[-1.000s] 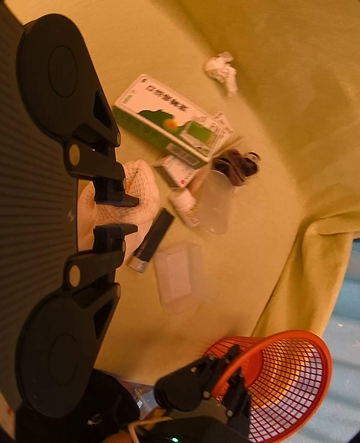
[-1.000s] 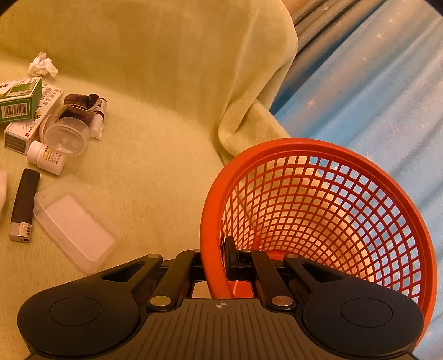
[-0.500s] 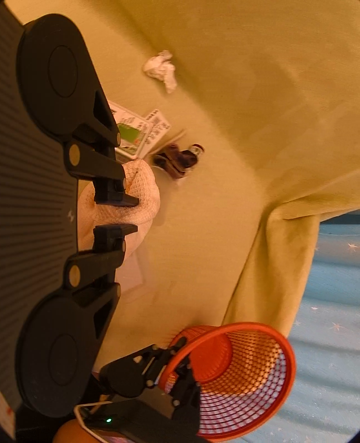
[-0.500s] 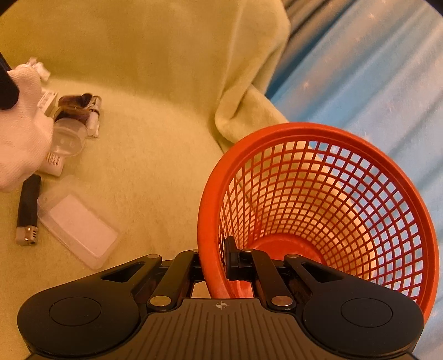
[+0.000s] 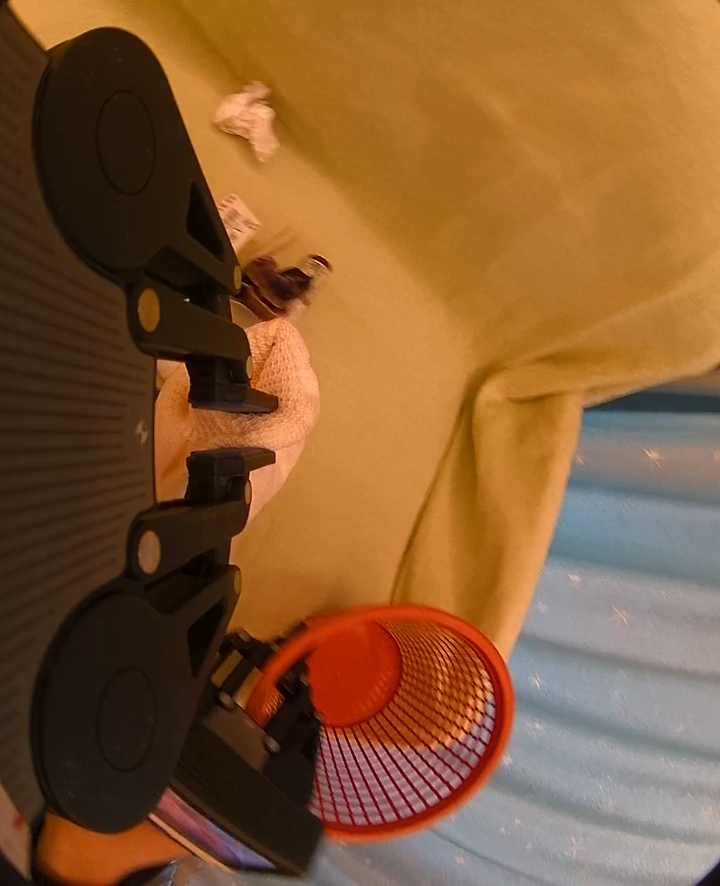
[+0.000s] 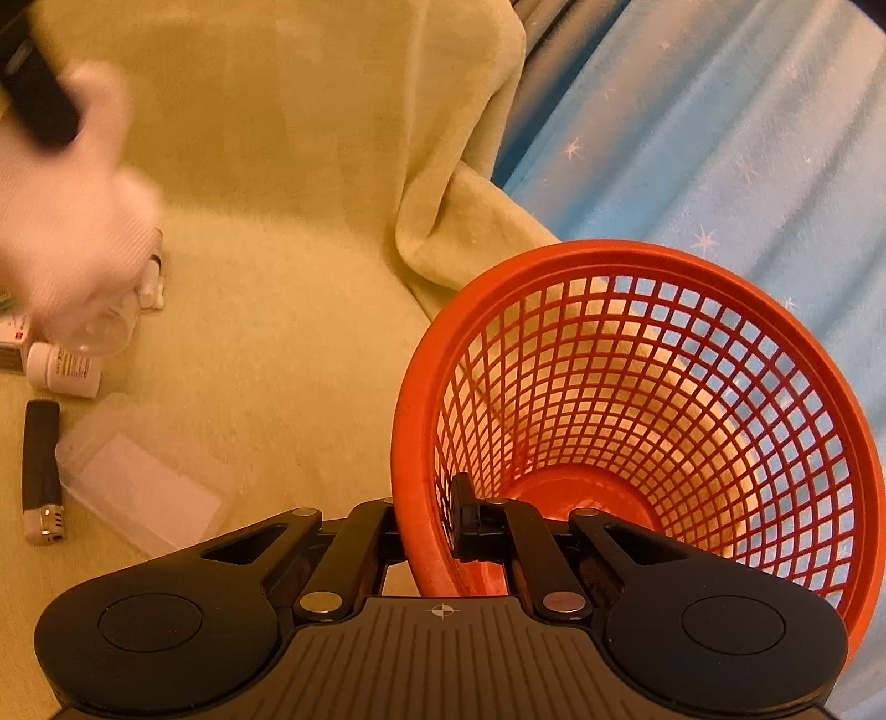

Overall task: Organize objects
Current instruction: 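Carry the white cloth with the left tool over the basket and release, then move the left tool to the green-and-white medicine box and grasp it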

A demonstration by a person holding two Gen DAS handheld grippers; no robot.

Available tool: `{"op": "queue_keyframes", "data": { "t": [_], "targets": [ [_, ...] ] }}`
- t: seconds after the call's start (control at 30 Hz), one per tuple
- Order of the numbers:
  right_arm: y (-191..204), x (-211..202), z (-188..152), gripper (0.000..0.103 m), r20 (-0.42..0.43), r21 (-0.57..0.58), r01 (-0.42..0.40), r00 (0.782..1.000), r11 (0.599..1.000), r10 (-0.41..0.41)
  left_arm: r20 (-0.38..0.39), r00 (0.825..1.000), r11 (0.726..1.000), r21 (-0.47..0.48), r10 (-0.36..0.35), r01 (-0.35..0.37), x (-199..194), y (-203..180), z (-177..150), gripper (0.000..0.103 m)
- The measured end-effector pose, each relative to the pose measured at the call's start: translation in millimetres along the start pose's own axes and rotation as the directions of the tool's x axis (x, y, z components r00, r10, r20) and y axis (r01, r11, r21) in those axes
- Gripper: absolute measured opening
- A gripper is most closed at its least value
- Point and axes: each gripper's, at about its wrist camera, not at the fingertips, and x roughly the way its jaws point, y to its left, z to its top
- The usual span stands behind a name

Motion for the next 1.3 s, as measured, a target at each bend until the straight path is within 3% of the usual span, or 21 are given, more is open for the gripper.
{"op": "queue_keyframes", "data": {
  "t": [0.2, 0.5, 0.97, 1.07, 1.2, 1.3],
  "targets": [
    [2.5, 0.7, -1.3, 0.002, 0.002, -0.005, 0.008, 1.000, 1.000, -0.008, 0.032, 0.996, 0.995, 0.063, -0.080, 0.078, -7.7, -16.6, 30.3, 0.009],
    [3.7, 2.1, -0.7, 0.002, 0.000, -0.006, 0.005, 1.000, 1.000, -0.005, 0.048, 0.983, 0.967, 0.195, -0.178, 0.166, -5.8, -49.1, 67.4, 0.009],
    [6.9, 1.1, -0.5, 0.002, -0.002, -0.020, 0.006, 1.000, 1.000, -0.006, -0.048, 0.953, 0.882, 0.366, -0.299, 0.296, 32.7, -116.6, 86.2, 0.011],
    [6.9, 1.0, -0.5, 0.002, -0.003, -0.019, 0.005, 1.000, 1.000, -0.005, -0.052, 0.939, 0.862, 0.383, -0.339, 0.332, 46.0, -126.9, 90.8, 0.021],
    [8.1, 1.9, 0.4, 0.002, -0.007, -0.023, -0.002, 1.000, 1.000, 0.001, -0.051, 0.939, 0.864, 0.377, -0.341, 0.334, 55.1, -131.9, 98.0, 0.025],
    [7.1, 2.0, 0.9, 0.003, -0.006, -0.013, 0.003, 1.000, 1.000, -0.003, -0.036, 0.948, 0.872, 0.383, -0.317, 0.306, 50.2, -124.4, 99.6, 0.026]
  ]
}}
